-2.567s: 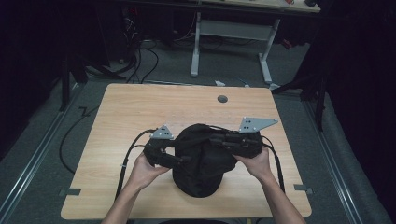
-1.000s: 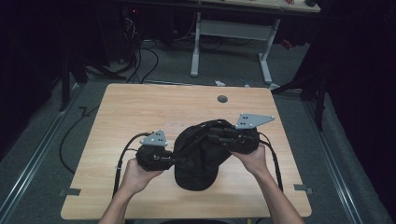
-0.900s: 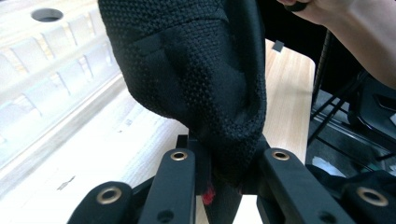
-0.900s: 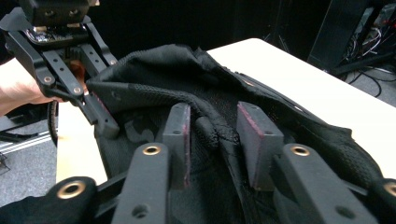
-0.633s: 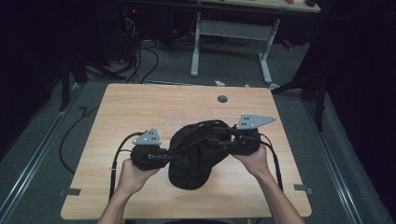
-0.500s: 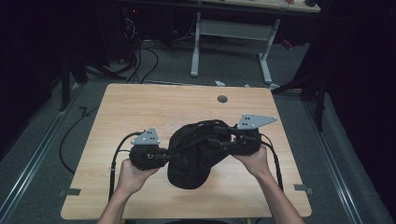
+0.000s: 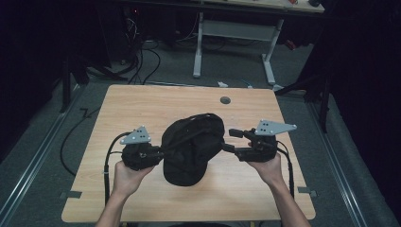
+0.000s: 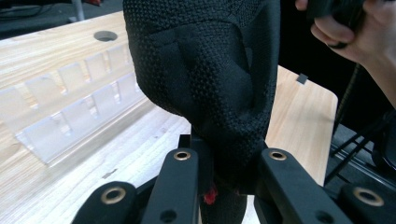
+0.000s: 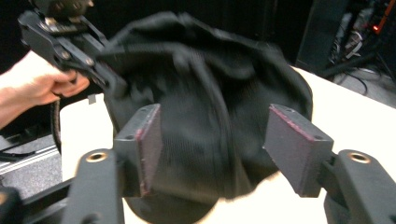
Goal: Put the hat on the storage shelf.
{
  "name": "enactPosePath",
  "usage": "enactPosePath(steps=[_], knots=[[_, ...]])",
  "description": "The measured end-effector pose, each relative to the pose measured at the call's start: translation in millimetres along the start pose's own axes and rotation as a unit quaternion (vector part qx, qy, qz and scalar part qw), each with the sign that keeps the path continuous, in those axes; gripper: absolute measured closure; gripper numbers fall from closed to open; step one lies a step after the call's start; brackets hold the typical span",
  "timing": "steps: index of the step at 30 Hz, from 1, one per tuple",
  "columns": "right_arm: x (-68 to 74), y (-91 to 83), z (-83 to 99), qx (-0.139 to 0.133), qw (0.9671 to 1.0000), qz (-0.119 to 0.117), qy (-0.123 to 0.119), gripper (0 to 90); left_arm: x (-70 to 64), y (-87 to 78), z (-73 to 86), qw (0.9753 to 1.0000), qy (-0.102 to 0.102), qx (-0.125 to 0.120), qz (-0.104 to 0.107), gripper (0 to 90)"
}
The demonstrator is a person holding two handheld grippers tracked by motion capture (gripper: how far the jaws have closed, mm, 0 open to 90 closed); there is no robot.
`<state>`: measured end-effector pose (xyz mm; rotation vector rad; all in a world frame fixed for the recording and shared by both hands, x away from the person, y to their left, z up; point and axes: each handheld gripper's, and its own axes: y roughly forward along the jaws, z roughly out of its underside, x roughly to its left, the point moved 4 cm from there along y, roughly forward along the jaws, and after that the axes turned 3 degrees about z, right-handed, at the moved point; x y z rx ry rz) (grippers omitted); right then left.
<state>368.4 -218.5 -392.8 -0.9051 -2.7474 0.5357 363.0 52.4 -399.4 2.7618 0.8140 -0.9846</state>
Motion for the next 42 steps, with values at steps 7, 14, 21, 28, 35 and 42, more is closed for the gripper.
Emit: enactPosePath(steps=[7, 14, 21, 28, 35, 42], knots=[[-9.9, 0.9, 44.4, 0.053, 0.9967, 0.058, 0.019, 42.9, 4.9, -3.0, -7.6, 0.9996, -0.009, -0.02, -0.016, 82.2], [-28.9, 10.9, 121.3, 0.129, 0.9768, 0.154, 0.074, 43.4, 11.7, -4.9, -11.3, 0.9988, -0.008, -0.032, -0.036, 82.1], [-42.9, 11.0, 159.8, 0.146, 0.9589, 0.22, 0.104, 40.3, 13.3, -6.6, -16.9, 0.9978, -0.005, -0.044, -0.05, 82.1], [-46.1, 10.6, 172.1, 0.162, 0.9504, 0.248, 0.094, 37.3, 18.7, -9.2, -26.2, 0.9952, -0.006, -0.07, -0.067, 82.1], [-46.9, 11.3, 172.2, 0.164, 0.9495, 0.251, 0.092, 35.0, 21.0, -12.8, -32.4, 0.9923, -0.001, -0.091, -0.084, 81.9], [-46.4, 12.2, 171.9, 0.165, 0.9495, 0.251, 0.092, 34.0, 25.1, -17.4, -43.1, 0.9877, 0.005, -0.115, -0.105, 81.9]])
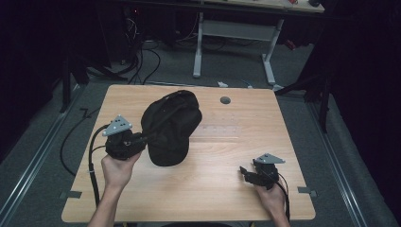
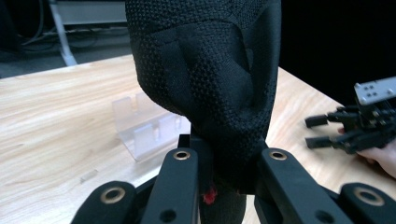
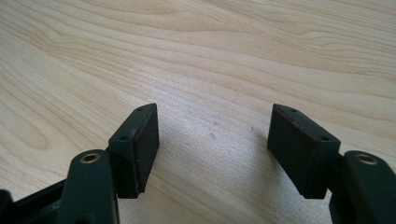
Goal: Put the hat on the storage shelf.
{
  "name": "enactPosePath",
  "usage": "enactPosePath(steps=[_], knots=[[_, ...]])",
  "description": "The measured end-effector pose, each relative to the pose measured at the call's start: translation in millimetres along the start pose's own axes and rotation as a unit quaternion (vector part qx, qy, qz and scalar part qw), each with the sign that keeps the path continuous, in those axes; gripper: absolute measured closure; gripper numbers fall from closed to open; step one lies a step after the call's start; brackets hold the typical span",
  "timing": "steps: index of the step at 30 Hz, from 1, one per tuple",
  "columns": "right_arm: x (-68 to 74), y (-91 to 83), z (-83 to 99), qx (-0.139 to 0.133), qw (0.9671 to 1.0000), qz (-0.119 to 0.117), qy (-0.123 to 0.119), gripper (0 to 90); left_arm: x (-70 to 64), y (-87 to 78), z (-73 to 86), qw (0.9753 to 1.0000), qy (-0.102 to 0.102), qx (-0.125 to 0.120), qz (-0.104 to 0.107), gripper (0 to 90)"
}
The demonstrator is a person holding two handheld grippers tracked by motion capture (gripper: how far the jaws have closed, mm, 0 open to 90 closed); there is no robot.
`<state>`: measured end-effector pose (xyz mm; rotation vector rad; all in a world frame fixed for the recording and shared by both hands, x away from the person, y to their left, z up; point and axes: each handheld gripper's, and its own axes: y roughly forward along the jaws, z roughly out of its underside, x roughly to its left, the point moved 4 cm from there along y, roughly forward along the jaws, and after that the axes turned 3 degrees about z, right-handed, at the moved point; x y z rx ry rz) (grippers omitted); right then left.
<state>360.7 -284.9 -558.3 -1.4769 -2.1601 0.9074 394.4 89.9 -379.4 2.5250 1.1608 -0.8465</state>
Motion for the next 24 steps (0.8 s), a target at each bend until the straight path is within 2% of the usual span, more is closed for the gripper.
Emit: enactPosePath(steps=[8, 16, 24], knots=[[-0.2, 0.0, 0.0, 0.0, 1.0, 0.0, -0.001, 34.0, 4.7, 4.5, -13.6, 0.9995, -0.003, -0.028, -0.016, 81.9], [-0.1, 0.1, 0.0, 0.0, 1.0, 0.0, 0.0, 34.0, 6.8, 12.7, -29.0, 0.9983, 0.008, -0.048, -0.032, 81.9], [-0.3, 0.1, 0.0, 0.0, 1.0, 0.0, -0.001, 33.9, 10.0, 28.1, -45.1, 0.9962, 0.021, -0.065, -0.055, 81.8]])
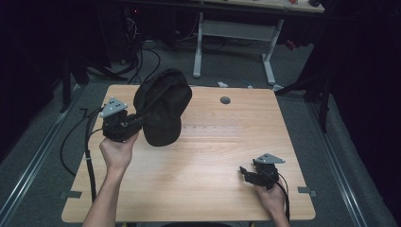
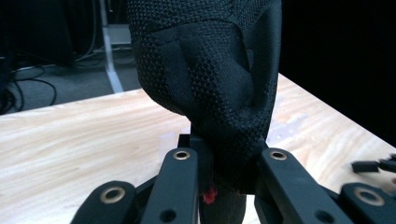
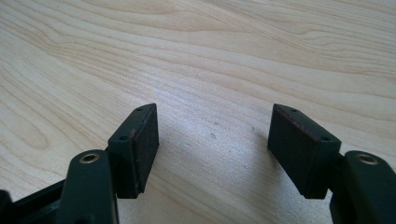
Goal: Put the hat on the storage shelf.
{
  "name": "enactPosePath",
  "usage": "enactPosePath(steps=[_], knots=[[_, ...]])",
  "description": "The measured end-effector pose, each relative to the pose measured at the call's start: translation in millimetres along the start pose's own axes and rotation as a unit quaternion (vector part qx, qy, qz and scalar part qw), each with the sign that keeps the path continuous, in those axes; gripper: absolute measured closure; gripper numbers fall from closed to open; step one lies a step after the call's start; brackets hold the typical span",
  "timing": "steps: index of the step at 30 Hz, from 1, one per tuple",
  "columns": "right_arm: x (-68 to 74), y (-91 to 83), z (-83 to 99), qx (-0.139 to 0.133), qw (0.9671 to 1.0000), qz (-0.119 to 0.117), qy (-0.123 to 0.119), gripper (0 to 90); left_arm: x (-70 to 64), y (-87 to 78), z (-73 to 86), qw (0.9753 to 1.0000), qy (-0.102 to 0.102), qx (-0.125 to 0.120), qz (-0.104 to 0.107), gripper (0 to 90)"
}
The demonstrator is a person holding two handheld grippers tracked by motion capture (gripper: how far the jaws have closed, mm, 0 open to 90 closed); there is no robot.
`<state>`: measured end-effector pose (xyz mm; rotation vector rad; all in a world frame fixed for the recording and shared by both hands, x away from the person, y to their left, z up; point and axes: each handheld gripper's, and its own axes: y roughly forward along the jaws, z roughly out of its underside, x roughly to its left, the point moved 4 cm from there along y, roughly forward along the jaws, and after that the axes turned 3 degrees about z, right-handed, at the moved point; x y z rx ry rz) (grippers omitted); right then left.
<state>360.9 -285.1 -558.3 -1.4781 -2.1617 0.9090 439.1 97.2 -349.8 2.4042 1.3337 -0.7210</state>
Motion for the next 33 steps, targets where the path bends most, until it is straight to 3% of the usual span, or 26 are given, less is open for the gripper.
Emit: enactPosePath(steps=[14, 23, 33], knots=[[-0.2, -0.1, 0.1, 0.0, 1.0, 0.0, -0.001, 33.8, 5.4, 30.6, -7.0, 0.999, 0.025, -0.015, -0.035, 81.7], [0.1, -0.1, 0.1, 0.0, 1.0, 0.001, 0.0, 33.8, 11.2, 41.6, -1.4, 0.9976, 0.034, -0.021, -0.056, 81.6], [0.3, -0.2, 0.2, 0.0, 1.0, 0.0, 0.0, 33.6, 10.6, 50.3, 8.3, 0.9969, 0.044, -0.023, -0.062, 81.6]])
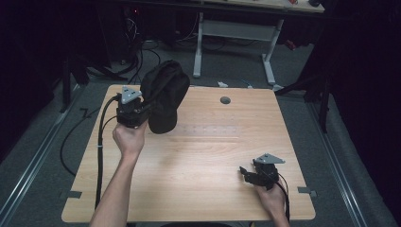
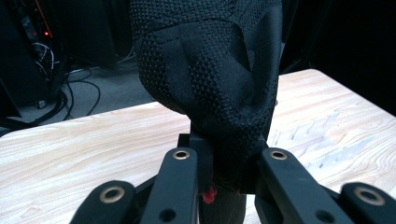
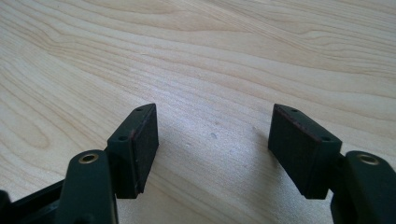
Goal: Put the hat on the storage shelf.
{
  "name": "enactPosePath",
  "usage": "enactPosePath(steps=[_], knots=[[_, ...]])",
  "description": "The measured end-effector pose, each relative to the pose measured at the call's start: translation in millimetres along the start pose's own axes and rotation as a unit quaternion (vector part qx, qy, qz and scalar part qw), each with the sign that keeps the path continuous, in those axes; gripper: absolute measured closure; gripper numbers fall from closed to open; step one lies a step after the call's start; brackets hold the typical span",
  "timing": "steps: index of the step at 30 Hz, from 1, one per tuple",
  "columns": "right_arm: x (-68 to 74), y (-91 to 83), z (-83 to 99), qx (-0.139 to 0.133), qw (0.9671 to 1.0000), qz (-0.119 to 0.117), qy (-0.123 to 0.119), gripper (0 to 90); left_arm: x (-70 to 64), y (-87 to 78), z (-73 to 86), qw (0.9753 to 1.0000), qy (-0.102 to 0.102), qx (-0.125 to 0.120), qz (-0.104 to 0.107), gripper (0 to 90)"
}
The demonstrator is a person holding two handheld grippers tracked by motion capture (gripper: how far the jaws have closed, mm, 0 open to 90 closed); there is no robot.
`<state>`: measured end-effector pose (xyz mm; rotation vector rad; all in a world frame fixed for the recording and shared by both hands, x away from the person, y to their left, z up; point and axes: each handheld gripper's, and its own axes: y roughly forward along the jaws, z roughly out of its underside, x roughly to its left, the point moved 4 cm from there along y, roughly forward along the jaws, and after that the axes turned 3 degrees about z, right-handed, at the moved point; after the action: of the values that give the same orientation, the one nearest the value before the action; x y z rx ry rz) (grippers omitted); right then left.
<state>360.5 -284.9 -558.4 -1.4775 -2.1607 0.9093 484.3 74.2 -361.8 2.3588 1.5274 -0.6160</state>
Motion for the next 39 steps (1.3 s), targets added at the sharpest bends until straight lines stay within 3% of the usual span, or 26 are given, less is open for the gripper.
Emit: enactPosePath(steps=[17, 25, 32, 37, 38, 39], knots=[[0.6, -0.2, 0.2, 0.001, 1.0, 0.0, 0.001, 33.4, 15.5, 6.1, 24.4, 0.9998, -0.015, 0.003, -0.014, 80.9], [0.8, -0.2, 0.2, 0.001, 1.0, -0.001, 0.001, 33.4, 23.0, 6.6, 28.1, 0.9993, -0.035, 0.002, -0.013, 78.7], [0.9, -0.4, 0.3, 0.001, 1.0, -0.001, 0.0, 33.3, 26.1, 6.0, 26.9, 0.9987, -0.051, 0.006, -0.006, 67.3], [1.2, -0.5, 0.3, 0.002, 1.0, -0.001, 0.001, 33.4, 25.5, 6.7, 29.7, 0.9989, -0.045, 0.011, -0.005, 54.8], [1.2, -0.5, 0.3, 0.002, 1.0, -0.001, 0.001, 33.4, 25.6, 6.7, 29.9, 0.9989, -0.045, 0.013, -0.004, 48.0], [1.2, -0.5, 0.3, 0.002, 1.0, -0.001, 0.001, 33.4, 25.7, 6.7, 29.9, 0.9987, -0.048, 0.014, -0.003, 48.0]])
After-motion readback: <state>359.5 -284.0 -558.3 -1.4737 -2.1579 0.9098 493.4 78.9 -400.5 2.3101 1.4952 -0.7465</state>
